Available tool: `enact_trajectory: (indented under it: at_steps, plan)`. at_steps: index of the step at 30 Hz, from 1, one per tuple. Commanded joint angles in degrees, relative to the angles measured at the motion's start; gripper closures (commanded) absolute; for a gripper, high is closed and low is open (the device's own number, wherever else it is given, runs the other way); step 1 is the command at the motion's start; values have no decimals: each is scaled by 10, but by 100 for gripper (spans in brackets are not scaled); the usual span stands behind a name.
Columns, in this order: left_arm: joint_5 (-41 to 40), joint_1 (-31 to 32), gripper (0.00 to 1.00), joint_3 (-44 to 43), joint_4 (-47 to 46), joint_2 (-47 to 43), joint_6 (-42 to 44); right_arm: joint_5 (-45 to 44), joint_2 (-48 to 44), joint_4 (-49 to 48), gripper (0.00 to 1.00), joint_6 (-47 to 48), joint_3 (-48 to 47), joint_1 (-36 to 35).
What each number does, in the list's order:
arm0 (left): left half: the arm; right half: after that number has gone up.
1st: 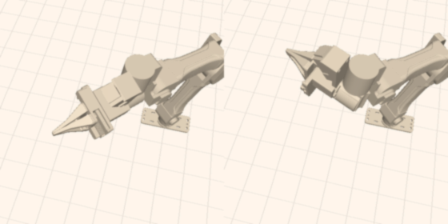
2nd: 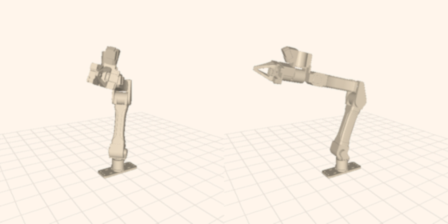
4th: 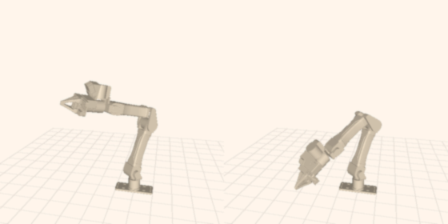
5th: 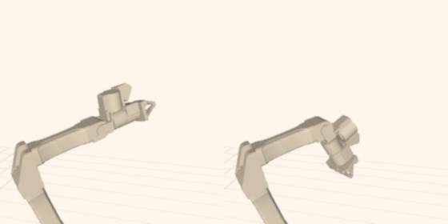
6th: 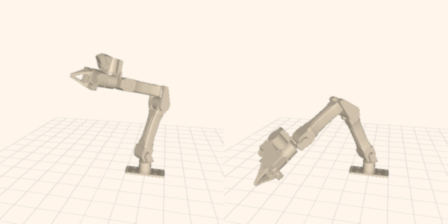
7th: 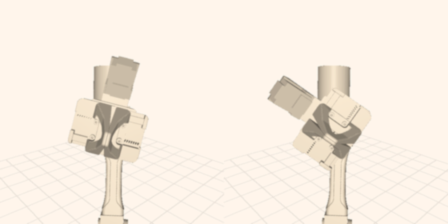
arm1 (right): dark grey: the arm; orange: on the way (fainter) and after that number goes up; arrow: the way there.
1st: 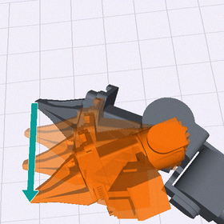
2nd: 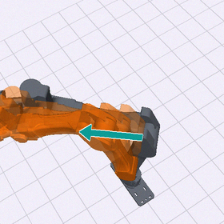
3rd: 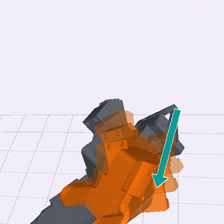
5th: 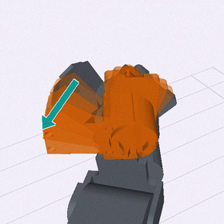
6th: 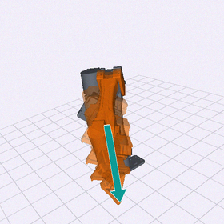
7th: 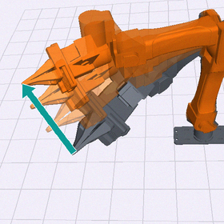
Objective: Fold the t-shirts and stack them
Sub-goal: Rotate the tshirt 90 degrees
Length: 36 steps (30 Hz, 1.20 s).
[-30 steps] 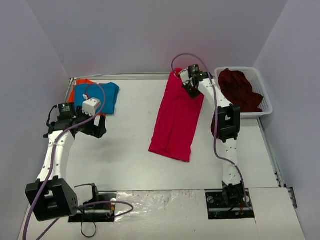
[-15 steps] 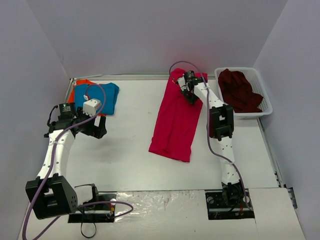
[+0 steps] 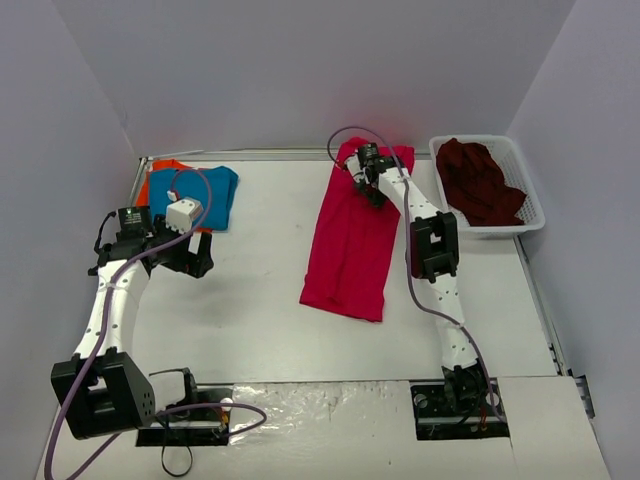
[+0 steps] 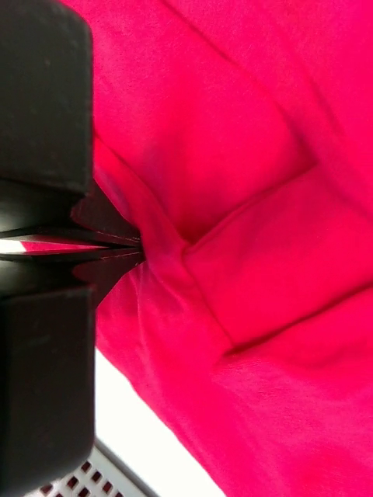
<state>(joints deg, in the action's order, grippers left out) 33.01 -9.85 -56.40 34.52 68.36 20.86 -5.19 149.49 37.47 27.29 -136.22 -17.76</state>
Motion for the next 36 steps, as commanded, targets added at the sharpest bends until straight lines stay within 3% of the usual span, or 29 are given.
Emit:
enact_trajectory:
  at_steps: [1, 10, 24, 36]
  plan:
    - [6, -5, 6, -2, 5, -15, 8, -3, 41, 16, 100, 18, -10, -39]
    - [6, -6, 6, -2, 6, -16, 8, -25, 46, 7, 100, 36, -6, -104]
    - [12, -6, 6, -2, 6, -16, 9, 31, -31, 8, 100, 65, 151, -150]
    - [21, -6, 6, -4, 12, -20, 10, -32, -61, 11, 100, 20, 170, -94]
